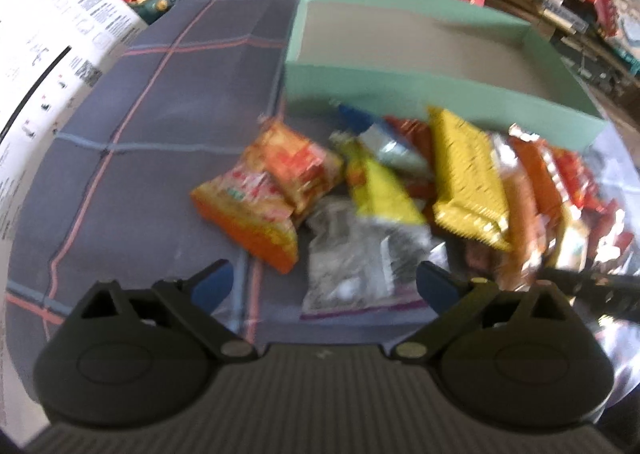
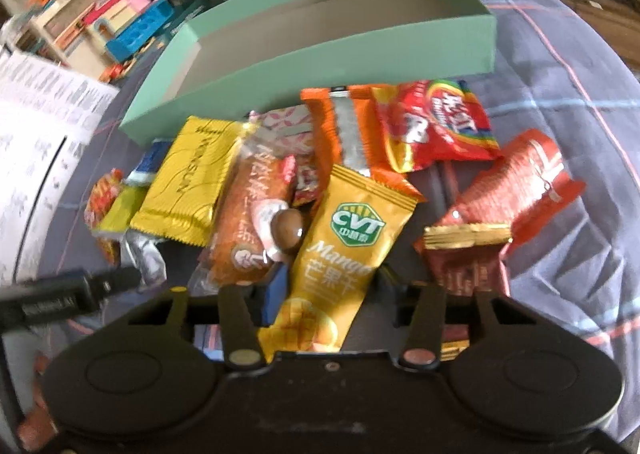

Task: Organize snacks
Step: 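Grasp the clear plastic packet with the left gripper while the right gripper grasps the CVT Mango bar, then lift both held packets and carry them over the green box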

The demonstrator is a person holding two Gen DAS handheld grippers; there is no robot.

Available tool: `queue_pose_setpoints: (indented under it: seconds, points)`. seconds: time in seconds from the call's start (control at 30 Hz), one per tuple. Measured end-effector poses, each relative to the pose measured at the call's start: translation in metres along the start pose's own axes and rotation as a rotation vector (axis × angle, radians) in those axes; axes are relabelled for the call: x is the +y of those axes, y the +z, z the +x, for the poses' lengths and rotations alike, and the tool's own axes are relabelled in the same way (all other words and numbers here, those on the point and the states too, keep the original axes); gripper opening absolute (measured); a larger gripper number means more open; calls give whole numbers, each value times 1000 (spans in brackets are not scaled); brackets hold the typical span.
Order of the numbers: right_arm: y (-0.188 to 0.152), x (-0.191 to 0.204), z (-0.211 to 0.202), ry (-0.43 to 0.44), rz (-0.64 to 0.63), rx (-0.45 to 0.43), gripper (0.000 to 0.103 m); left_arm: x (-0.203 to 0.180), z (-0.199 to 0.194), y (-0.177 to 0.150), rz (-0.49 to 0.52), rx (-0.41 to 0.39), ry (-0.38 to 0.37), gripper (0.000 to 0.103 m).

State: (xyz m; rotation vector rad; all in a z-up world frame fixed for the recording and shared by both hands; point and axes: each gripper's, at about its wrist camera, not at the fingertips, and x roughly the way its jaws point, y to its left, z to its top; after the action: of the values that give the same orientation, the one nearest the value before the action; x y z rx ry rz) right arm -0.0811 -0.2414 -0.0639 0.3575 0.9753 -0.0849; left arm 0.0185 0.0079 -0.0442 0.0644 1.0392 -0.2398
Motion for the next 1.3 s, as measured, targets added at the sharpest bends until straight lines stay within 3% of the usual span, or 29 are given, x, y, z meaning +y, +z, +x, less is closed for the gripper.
queue_pose_setpoints:
  seconds: [0.27, 0.37, 0.5, 0.67, 0.83, 0.97, 1.07, 1.1, 1.13, 1.3]
  points:
    - [-7, -3, -5, 11, -41, 28, 47, -22, 24, 7, 32, 16, 59, 100]
    - [-9, -4, -6, 20, -49, 30, 47, -23, 29, -1, 67, 55, 59, 72]
    - [-9, -4, -10, 19, -49, 34, 49, -11, 21, -14, 61, 58, 36, 65]
    - [-8, 2, -11, 4, -53, 46, 59, 5, 8, -21, 21, 70, -9, 66]
    - [-9, 11, -4, -21, -84, 46, 62, -1, 2, -3, -10, -6, 9, 92]
    - [-11, 10, -5, -30, -108, 34, 47, -15, 10, 11, 8, -17, 27, 97]
    - [-12, 6, -7, -31, -98, 38, 47, -24, 21, 18, 2, -10, 42, 97]
    - [-13, 5, -7, -33, -95, 38, 47, -24, 25, 19, -3, -8, 42, 92]
    - [-13, 4, -8, -36, -93, 39, 47, -23, 28, 19, -7, -4, 33, 76]
    - [-15, 2, -10, -29, -87, 37, 46, -21, 22, 6, 41, 0, 20, 69]
